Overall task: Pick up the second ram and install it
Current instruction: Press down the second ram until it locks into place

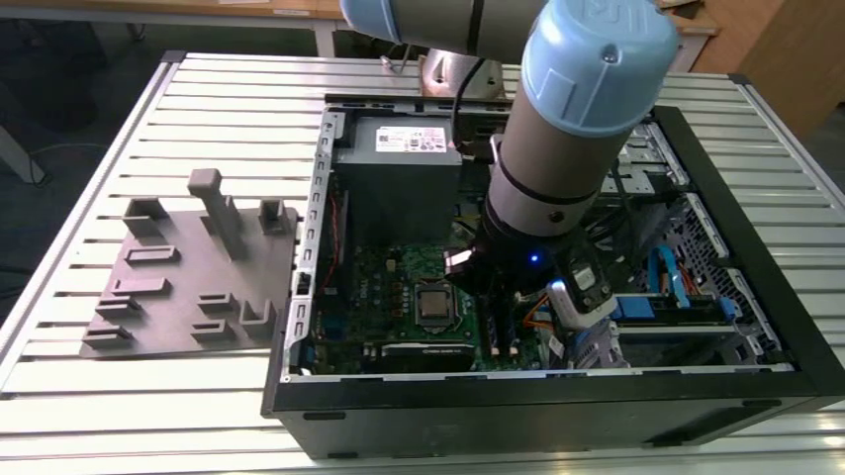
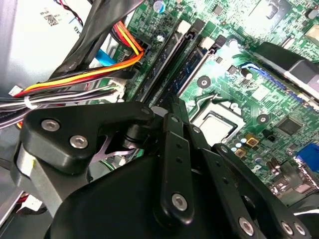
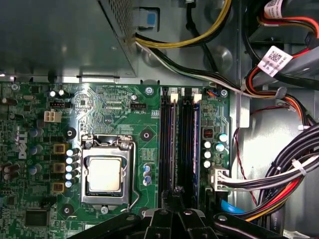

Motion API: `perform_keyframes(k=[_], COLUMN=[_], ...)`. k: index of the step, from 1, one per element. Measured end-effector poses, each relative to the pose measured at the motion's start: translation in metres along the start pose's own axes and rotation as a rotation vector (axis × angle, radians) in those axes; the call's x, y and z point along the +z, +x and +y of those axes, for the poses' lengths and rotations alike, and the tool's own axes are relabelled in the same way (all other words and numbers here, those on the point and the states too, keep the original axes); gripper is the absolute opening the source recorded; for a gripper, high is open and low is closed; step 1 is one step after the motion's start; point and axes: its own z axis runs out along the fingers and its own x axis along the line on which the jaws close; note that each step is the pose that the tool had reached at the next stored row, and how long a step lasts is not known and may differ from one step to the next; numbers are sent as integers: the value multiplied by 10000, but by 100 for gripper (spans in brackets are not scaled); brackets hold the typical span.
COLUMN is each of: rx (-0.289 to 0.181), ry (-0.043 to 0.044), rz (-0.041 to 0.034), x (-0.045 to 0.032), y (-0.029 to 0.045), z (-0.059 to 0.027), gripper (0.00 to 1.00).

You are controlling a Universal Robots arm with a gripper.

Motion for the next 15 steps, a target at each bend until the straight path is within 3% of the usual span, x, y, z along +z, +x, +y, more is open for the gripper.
perform_keyframes(k=[3,12,15], rx=[-1,-1,-1], ry=[-34,-4,-19], rz=[-12,-3,-5], x=[-33,-444,-466], y=[-1,3,4], z=[5,19,20], gripper=[11,11,11])
